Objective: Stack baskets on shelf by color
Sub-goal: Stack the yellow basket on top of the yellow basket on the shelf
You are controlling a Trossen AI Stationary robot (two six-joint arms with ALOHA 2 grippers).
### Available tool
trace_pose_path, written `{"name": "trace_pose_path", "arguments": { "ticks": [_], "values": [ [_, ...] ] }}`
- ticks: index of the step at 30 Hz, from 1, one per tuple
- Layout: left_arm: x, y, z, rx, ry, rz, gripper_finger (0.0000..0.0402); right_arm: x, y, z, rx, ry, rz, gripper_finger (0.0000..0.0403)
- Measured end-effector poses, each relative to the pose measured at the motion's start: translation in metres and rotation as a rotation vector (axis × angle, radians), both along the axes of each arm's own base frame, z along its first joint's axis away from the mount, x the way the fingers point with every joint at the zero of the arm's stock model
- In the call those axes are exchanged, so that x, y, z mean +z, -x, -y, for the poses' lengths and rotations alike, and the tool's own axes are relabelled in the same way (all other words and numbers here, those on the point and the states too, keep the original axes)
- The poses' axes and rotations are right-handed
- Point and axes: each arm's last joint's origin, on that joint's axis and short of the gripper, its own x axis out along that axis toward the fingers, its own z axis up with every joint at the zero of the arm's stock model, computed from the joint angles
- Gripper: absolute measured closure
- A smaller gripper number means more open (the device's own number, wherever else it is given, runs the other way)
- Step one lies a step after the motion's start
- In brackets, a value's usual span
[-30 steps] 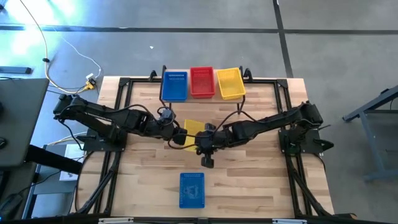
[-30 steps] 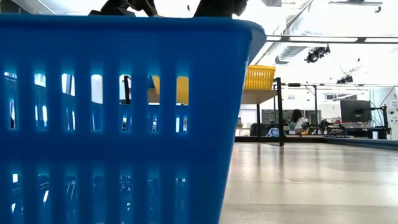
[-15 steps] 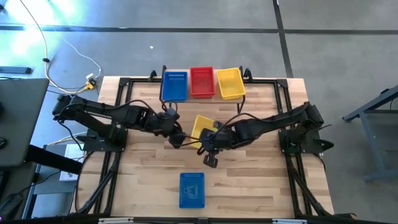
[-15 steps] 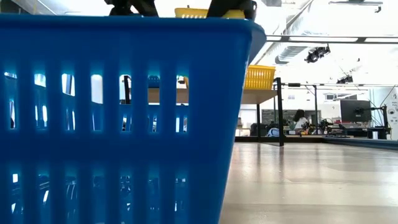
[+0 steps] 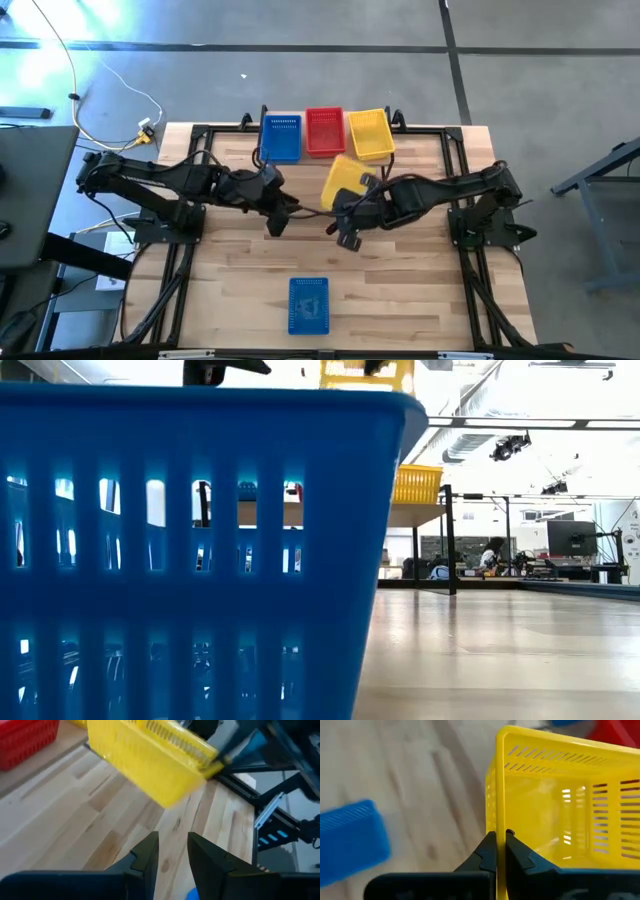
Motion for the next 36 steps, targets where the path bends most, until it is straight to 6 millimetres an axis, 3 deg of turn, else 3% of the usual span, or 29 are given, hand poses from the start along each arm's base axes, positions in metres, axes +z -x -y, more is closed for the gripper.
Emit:
{"name": "trace_pose_path", "arguments": {
  "ticks": [10,18,26,36],
  "values": [
    [0.005,0.002,-0.009,-0.016,-0.075,0.019,0.0309,0.034,0.030,0.044,0.043,0.206,-0.054,0.0403],
    [0.005,0.002,-0.014,-0.019,-0.107,0.009,0.0310,0.063,0.067,0.094,0.102,0.359,-0.097,0.0403],
    [0.005,0.003,-0.021,-0.001,-0.131,-0.002,0.0310,0.045,0.096,0.138,0.282,0.407,-0.093,0.0403],
    [0.005,0.004,-0.035,0.054,-0.130,-0.004,0.0310,0.009,0.106,0.171,0.429,0.384,-0.192,0.0403]
  ]
}}
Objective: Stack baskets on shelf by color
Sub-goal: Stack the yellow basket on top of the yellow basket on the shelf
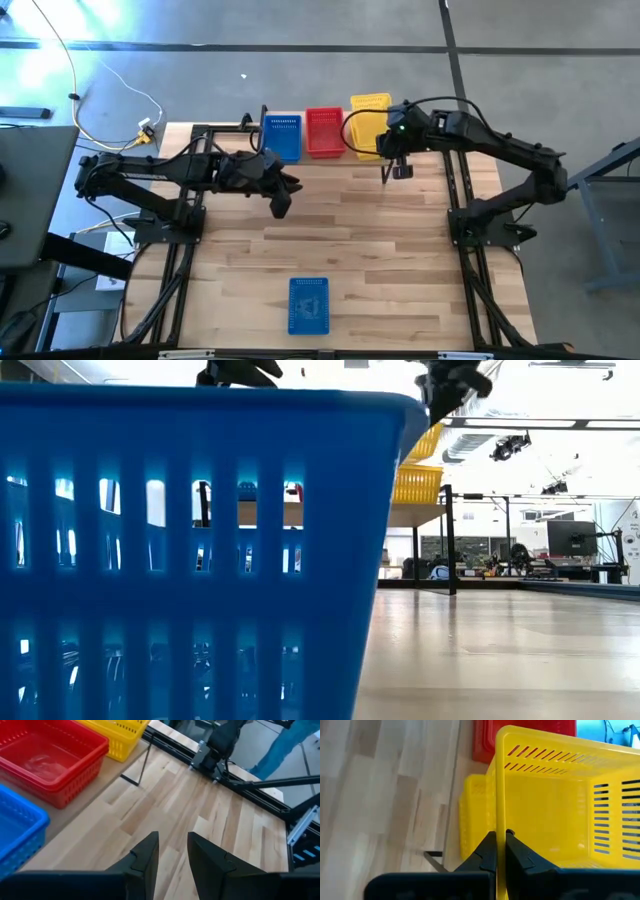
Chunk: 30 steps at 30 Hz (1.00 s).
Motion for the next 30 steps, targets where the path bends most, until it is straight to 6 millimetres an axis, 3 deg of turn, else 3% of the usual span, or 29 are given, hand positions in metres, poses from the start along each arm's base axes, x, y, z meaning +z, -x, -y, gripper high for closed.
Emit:
{"name": "trace_pose_path", "arguments": {
  "ticks": [16,22,30],
  "values": [
    [0.000,0.002,-0.014,0.055,0.001,0.002,0.0310,-0.025,0.003,0.025,0.088,-0.040,-0.026,0.0403],
    [0.000,0.002,-0.015,0.062,0.000,0.003,0.0310,-0.036,-0.001,0.033,0.056,-0.056,-0.065,0.0403],
    [0.000,0.002,-0.015,0.062,0.000,0.003,0.0310,-0.037,-0.004,0.034,-0.059,-0.115,-0.005,0.0403]
  ]
}}
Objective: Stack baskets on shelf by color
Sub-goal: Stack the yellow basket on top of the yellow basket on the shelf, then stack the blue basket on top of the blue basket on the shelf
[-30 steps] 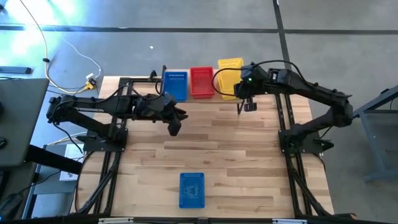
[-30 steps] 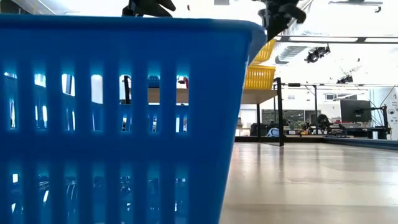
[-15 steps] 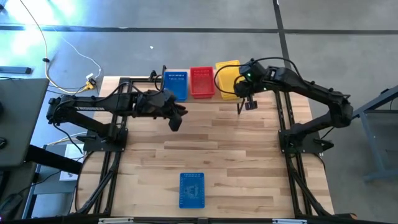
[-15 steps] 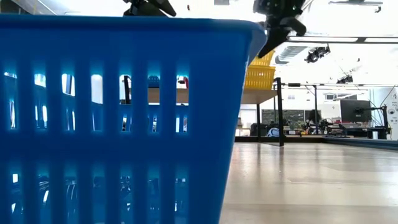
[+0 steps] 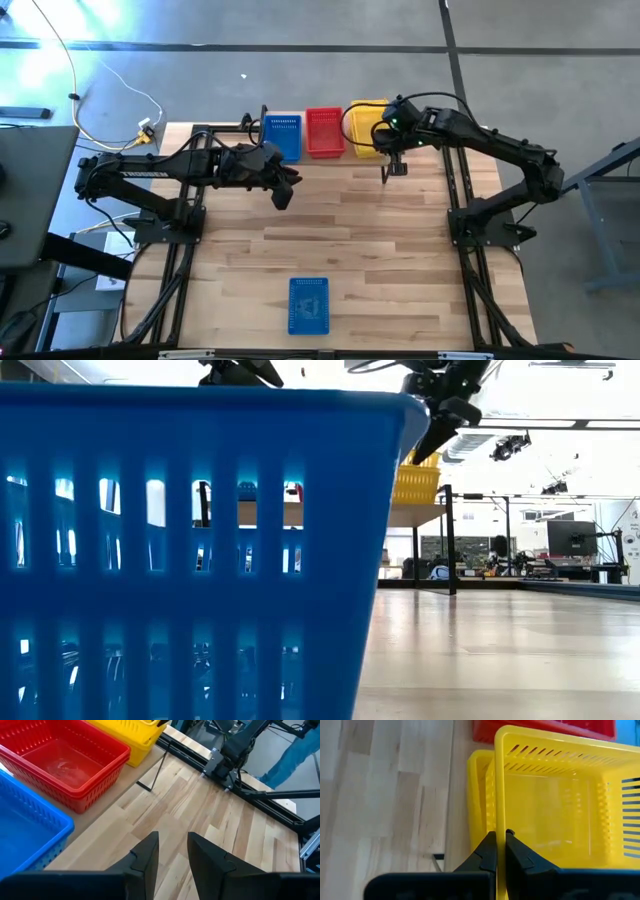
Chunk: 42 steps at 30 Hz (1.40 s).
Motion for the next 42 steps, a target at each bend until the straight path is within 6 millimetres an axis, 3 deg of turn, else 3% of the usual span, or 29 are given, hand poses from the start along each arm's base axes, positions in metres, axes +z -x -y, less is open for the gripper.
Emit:
{"name": "trace_pose_path", "arguments": {
  "ticks": [8,16,26,36,42],
  "values": [
    [0.000,0.000,0.000,-0.003,0.001,0.000,0.0310,-0.001,-0.001,-0.005,-0.131,-0.093,0.043,0.0400],
    [0.000,0.000,0.001,-0.018,0.008,0.000,0.0310,-0.001,-0.002,-0.007,-0.142,-0.079,0.039,0.0396],
    [0.000,0.000,0.001,-0.018,0.008,-0.002,0.0310,0.001,-0.003,-0.009,-0.156,-0.058,0.046,0.0300],
    [-0.001,-0.001,0.003,-0.070,0.040,0.002,0.0310,0.033,-0.005,-0.024,-0.256,-0.054,0.138,0.0279],
    [-0.005,-0.007,0.020,-0.169,0.067,-0.012,0.0310,0.041,-0.008,-0.037,-0.360,-0.144,0.214,0.0279]
  ]
}}
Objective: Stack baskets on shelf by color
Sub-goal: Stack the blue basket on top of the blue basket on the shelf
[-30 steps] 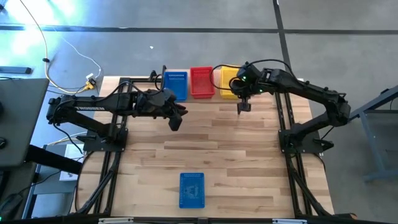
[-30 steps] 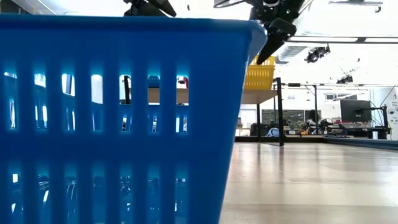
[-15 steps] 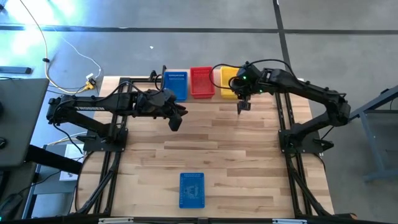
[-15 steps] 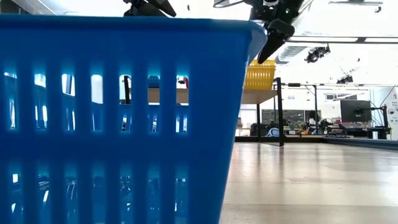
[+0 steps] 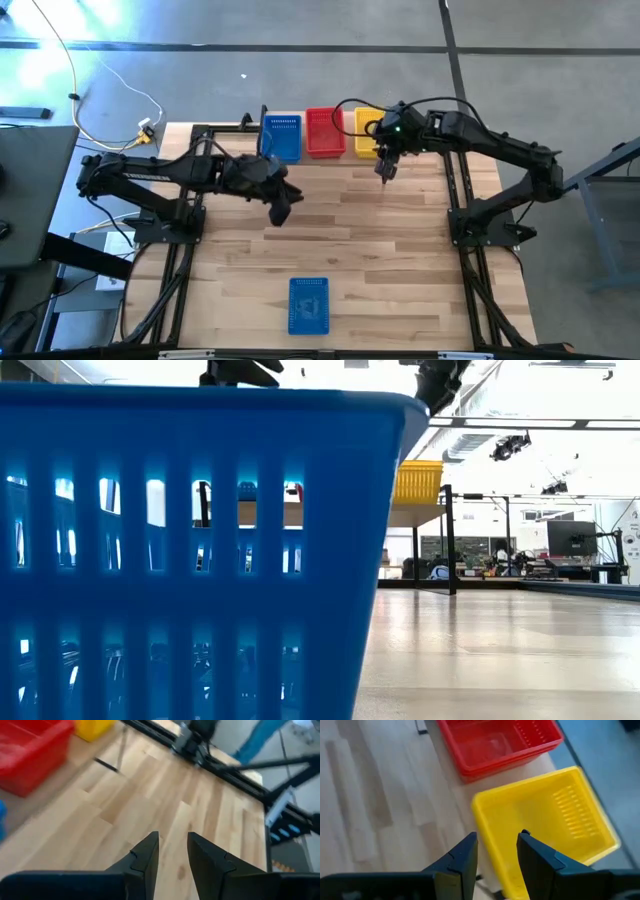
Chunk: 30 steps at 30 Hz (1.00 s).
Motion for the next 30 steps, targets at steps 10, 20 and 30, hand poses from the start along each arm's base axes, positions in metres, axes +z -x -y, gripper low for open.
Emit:
{"name": "trace_pose_path", "arguments": {
  "ticks": [10,20,30],
  "values": [
    [-0.017,-0.016,0.046,-0.167,-0.003,-0.067,0.0310,0.000,-0.009,-0.030,-0.133,-0.176,0.115,0.0279],
    [-0.045,-0.039,0.092,-0.310,-0.012,-0.125,0.0310,0.008,-0.022,-0.062,-0.167,-0.260,0.289,0.0279],
    [-0.071,-0.047,0.136,-0.420,-0.003,-0.178,0.0310,0.009,-0.024,-0.073,-0.173,-0.263,0.311,0.0279]
  ]
}}
